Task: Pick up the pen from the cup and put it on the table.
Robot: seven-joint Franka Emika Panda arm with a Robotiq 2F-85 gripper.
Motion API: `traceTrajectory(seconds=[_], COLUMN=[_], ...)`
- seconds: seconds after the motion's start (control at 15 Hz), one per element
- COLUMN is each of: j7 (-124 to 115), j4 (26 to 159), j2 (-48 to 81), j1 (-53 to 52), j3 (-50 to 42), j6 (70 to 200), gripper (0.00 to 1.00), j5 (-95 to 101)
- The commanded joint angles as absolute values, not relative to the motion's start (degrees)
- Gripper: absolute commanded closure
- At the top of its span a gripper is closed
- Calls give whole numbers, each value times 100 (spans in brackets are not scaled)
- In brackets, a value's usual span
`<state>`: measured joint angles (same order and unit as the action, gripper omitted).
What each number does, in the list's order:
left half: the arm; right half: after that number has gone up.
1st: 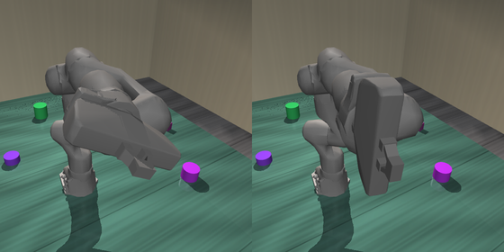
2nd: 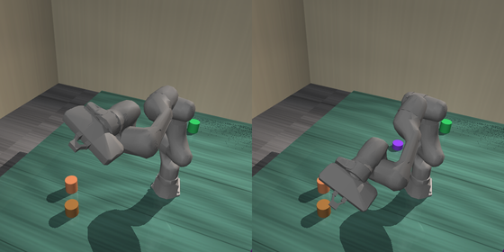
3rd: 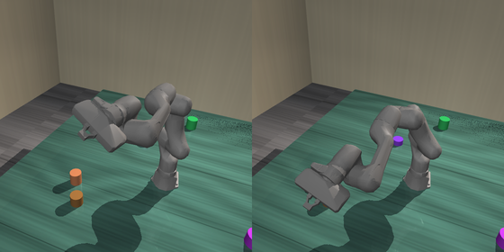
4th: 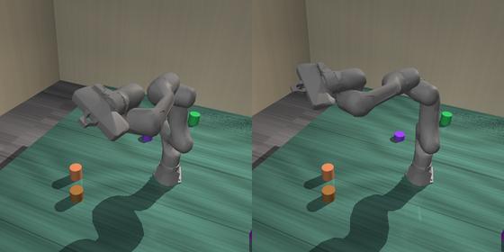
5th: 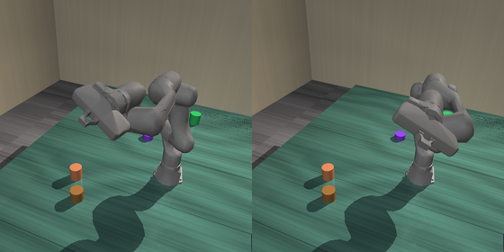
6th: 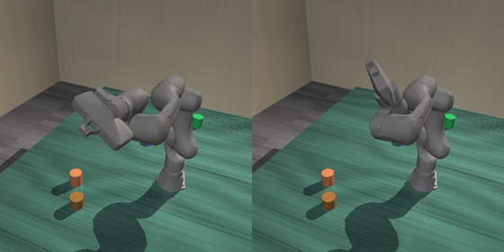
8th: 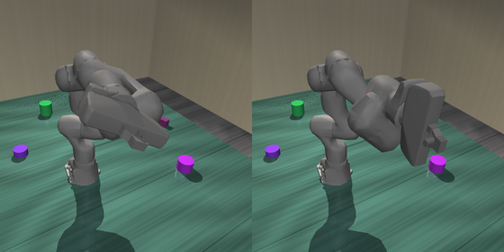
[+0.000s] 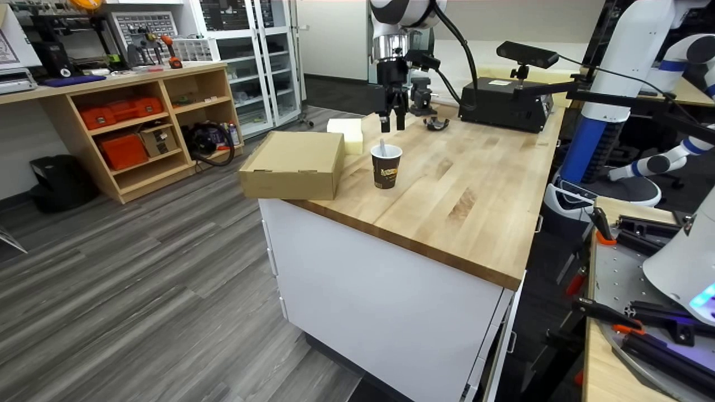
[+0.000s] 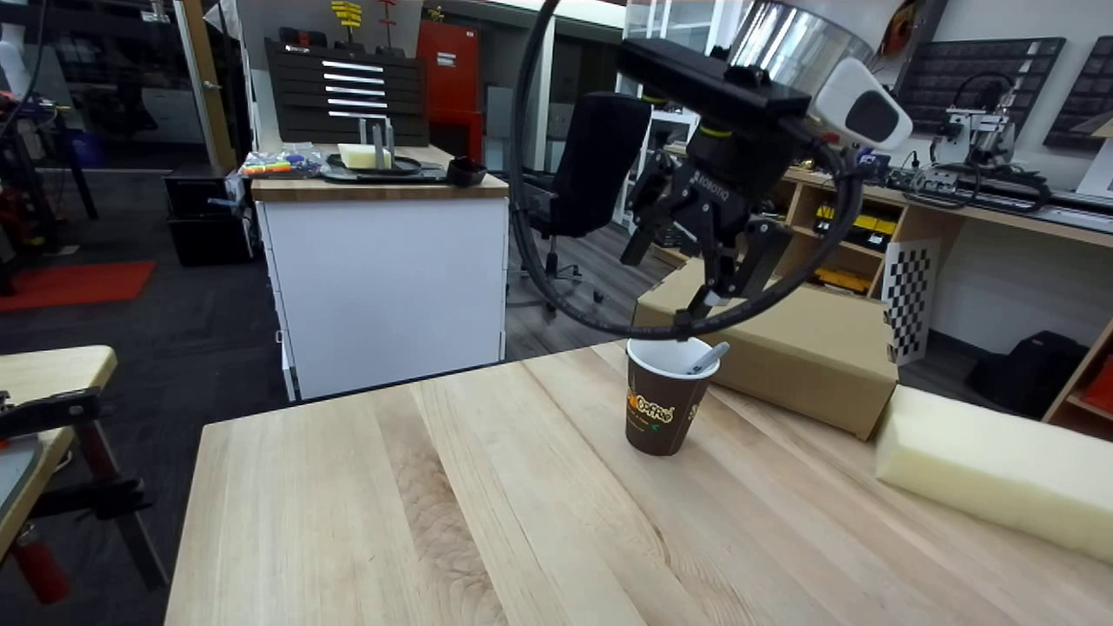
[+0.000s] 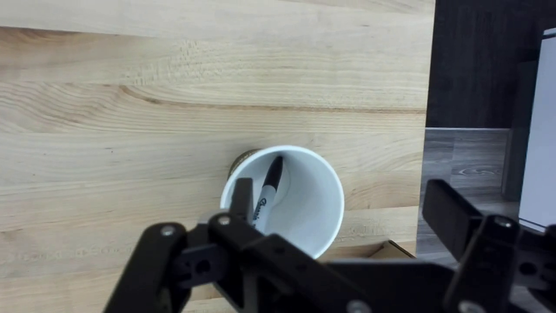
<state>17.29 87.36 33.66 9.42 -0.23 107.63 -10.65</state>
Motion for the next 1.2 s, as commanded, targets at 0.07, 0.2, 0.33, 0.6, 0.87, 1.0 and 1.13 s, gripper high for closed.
traceTrajectory(seconds=[0.07, 0.2, 0.33, 0.6, 0.87, 1.0, 1.13], j7=[1599, 1561, 1521, 1436, 1434, 1437, 1467], j4=[8651, 8635, 8617, 8531, 8210, 8036, 7936], j2=[3666, 3730, 3758, 3726, 3824, 3891, 3913], j1=[904, 878, 860, 767, 791, 809, 854], j3=[-74, -97, -107, -148, -95, -82, -72], j6=[11109, 11334, 11508, 11707, 11498, 11352, 11211], gripper=[0, 0, 0, 0, 0, 0, 0], j5=[-877, -762, -640, -262, -177, -206, -252])
